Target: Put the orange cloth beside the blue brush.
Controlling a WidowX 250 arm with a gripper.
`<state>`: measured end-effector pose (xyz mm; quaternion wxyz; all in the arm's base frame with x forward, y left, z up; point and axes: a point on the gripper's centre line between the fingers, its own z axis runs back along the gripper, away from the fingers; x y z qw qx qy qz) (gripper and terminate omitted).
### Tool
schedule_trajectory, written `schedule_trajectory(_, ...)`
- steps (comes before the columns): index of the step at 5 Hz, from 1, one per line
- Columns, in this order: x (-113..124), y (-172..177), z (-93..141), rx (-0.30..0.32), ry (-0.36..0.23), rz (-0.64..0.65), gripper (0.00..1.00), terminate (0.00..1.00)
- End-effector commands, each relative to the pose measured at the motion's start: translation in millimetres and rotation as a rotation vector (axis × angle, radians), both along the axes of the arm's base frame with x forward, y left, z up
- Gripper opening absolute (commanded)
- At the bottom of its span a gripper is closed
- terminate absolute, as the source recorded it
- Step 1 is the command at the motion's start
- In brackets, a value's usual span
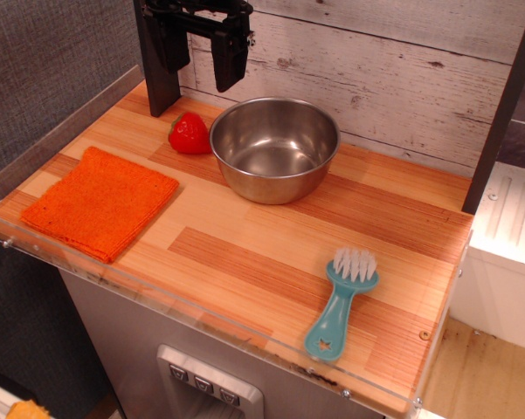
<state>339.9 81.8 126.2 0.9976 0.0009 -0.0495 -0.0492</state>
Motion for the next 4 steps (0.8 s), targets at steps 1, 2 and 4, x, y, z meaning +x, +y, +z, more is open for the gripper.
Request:
schedule_trajectory(1, 0.0, 0.0, 0.0, 0.0, 0.0, 0.0, 1.0, 0.0)
schedule_trajectory(2, -13.4, 8.5, 0.4, -0.022, -0.022, -0.006, 1.0, 0.0)
schedule_trajectory(4, -61.0, 60.8, -8.7, 0.044, -0.057, -0.023, 1.0, 0.0)
